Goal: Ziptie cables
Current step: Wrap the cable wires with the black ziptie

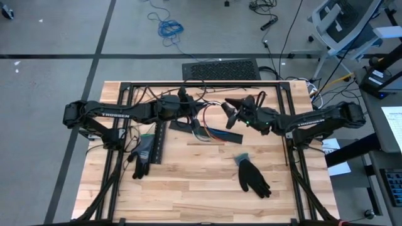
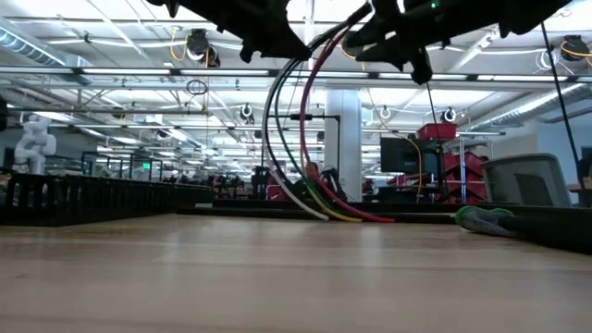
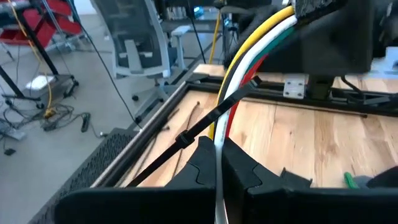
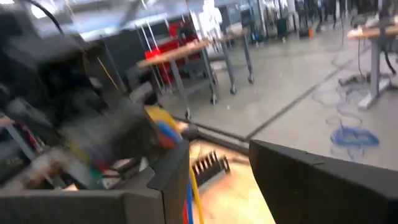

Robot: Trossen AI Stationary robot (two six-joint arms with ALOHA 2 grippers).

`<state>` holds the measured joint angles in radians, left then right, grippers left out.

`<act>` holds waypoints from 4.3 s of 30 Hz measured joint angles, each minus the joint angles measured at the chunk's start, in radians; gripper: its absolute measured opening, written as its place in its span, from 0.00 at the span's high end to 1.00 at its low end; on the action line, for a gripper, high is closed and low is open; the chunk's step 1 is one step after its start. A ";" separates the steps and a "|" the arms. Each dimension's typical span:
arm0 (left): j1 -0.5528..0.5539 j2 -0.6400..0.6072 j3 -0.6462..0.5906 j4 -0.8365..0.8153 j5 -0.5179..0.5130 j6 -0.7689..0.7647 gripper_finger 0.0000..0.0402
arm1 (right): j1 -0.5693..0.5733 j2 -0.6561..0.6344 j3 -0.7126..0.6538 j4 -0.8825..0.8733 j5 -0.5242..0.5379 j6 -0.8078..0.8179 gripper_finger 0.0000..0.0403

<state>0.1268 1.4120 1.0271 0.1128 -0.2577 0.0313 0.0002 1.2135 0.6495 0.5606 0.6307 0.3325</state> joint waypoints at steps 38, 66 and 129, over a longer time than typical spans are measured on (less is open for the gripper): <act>0.024 0.007 0.000 0.039 0.022 -0.054 0.99 | -0.014 0.000 0.001 0.150 -0.009 -0.240 0.39; 0.024 0.007 0.000 0.036 0.022 -0.079 0.99 | -0.026 0.037 0.034 0.146 -0.116 -0.221 0.51; 0.154 -0.413 0.001 -0.331 -0.033 0.030 0.75 | -0.050 -0.007 0.317 -0.468 -0.501 -0.173 0.94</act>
<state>0.2809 0.9990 1.0279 -0.2183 -0.2906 0.0616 -0.0494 1.2064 0.9667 0.0929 0.1301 0.1599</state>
